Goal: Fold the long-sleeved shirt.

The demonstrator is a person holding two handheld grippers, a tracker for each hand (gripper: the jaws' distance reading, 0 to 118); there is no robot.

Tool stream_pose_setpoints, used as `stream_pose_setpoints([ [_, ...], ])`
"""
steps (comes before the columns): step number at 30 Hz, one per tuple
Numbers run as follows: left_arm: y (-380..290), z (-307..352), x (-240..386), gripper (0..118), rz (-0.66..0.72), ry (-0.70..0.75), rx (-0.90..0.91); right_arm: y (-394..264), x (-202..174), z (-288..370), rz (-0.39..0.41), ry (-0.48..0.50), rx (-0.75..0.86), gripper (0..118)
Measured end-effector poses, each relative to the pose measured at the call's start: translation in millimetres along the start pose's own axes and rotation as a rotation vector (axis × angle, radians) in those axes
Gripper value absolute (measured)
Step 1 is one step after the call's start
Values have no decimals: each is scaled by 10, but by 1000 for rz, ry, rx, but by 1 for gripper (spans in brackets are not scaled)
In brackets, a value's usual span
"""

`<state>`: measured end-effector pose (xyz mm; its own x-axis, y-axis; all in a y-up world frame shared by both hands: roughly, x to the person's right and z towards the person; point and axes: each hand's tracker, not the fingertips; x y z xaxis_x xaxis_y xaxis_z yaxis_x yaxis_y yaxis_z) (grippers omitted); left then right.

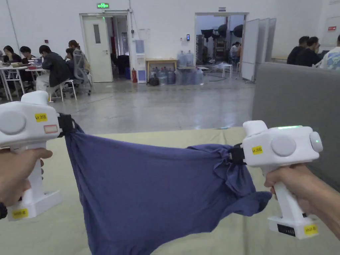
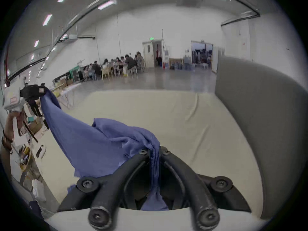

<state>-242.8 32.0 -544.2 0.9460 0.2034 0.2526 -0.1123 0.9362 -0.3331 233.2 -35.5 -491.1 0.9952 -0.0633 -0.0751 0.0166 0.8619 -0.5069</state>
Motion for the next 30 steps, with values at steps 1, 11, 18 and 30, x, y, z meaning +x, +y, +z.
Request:
stream_pose_setpoints([
  [1,115,8,0,0,-13,4,14,159,-26,12,8,-6,20,4],
  [11,1281,-614,-66,0,-97,128,159,1694,-133,-269,46,-106,152,4],
  [18,1734,-760,214,0,-97,99,227,2160,-110,-514,36,-169,185,4],
  [30,111,-1815,-16,0,-172,121,-49,680,261,-2006,-47,-163,-57,4],
])
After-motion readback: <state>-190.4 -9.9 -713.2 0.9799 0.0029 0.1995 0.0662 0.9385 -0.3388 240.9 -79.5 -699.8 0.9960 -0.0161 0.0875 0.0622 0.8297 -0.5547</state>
